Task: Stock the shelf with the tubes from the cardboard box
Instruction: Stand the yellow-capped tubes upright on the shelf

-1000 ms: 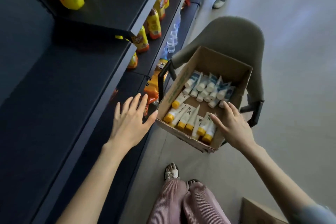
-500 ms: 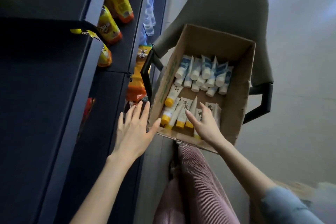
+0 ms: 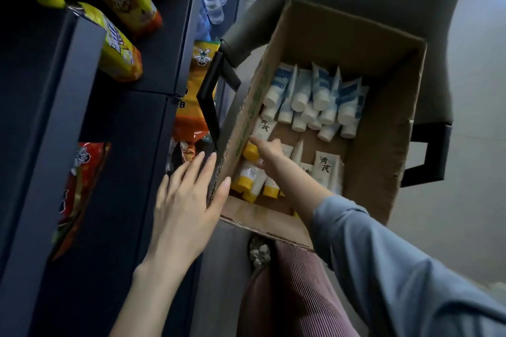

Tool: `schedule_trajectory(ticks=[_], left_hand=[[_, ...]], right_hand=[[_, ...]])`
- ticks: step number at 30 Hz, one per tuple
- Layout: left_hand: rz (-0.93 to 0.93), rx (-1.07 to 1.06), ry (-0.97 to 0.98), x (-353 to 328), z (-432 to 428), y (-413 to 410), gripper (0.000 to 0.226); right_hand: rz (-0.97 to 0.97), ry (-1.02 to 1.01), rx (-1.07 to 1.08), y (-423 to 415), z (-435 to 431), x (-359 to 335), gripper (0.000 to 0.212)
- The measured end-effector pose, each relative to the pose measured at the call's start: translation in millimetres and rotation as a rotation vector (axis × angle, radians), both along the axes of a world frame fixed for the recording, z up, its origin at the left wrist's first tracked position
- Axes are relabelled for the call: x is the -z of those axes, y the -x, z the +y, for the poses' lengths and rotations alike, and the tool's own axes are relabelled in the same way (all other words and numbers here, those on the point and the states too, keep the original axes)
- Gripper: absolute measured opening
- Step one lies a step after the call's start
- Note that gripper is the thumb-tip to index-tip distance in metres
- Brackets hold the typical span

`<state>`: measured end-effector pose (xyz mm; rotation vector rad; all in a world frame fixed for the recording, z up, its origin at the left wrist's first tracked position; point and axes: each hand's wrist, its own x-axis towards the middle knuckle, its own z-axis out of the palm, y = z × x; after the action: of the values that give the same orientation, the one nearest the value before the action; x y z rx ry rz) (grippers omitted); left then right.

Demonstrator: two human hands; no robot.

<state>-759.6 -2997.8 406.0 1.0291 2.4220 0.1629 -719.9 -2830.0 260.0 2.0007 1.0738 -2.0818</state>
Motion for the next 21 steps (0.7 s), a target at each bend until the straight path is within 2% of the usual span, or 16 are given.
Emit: schedule_trajectory(ticks=[3, 8, 10, 12, 14, 17, 21], left_hand=[[-0.011, -0.005, 0.003, 1, -4, 2, 0.063], [-0.028, -0.008, 0.000, 0, -5, 3, 0.064], [-0.035, -0.013, -0.013, 1, -4, 3, 0.062], [-0.044, -0.024, -0.034, 1, 0, 3, 0.061], [-0.059, -0.043, -0.060, 0, 5, 2, 0.063], [-0.086, -0.077, -0.112, -3, 12, 2, 0.062], [-0.119, -0.088, -0.178, -6, 21, -1, 0.056]], right_hand=[[-0.011, 0.020, 0.014, 5, 4, 12, 0.070], [-0.100, -0.071, -0.064, 9, 4, 29, 0.045], [-0.057, -0.037, -0.057, 8, 7, 29, 0.038], [0.031, 0.082, 0.000, 4, 8, 23, 0.041], [0.106, 0.183, 0.037, -5, 8, 16, 0.057], [0.231, 0.282, 0.051, -26, 3, 0, 0.048], [0.393, 0.326, 0.140, -56, -12, -35, 0.053]])
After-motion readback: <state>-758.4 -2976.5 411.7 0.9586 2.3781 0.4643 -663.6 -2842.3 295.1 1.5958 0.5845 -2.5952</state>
